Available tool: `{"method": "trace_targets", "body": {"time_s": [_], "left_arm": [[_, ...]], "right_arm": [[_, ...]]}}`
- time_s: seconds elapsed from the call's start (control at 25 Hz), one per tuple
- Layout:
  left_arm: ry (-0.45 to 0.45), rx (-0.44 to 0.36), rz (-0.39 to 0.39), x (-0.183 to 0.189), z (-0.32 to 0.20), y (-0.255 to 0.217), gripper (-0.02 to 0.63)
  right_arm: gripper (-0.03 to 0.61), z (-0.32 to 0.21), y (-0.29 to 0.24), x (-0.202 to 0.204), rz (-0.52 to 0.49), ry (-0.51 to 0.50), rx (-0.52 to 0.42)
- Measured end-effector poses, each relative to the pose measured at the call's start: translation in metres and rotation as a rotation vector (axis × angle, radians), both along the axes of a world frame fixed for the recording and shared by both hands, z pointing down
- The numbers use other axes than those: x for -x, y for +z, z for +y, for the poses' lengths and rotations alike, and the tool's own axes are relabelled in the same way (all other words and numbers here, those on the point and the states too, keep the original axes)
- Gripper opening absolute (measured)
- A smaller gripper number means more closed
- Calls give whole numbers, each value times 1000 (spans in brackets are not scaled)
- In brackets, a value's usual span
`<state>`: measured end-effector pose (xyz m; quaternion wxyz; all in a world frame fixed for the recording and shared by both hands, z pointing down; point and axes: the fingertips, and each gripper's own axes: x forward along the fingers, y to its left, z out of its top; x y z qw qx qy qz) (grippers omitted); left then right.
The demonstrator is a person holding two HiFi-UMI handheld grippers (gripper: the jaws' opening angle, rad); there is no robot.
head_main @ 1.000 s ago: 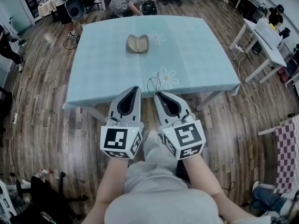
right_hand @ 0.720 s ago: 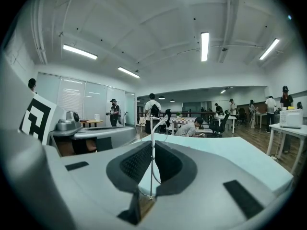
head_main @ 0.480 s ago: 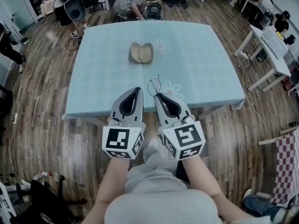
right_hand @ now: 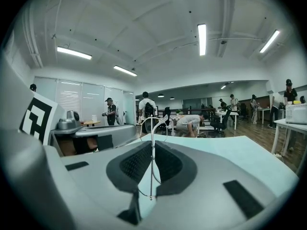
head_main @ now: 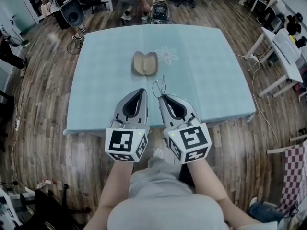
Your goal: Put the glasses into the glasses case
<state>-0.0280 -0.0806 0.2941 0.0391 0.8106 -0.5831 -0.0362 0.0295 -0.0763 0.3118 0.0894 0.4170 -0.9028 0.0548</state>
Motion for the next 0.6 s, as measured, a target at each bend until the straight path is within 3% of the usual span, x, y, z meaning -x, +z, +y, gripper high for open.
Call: {"method": "trace_targets", "body": {"time_s": [0.6], "left_arm": [[-43,43,-16,11,-50,11,9]], "right_arm": [[26,-51,14,3,29,-13,38]]}}
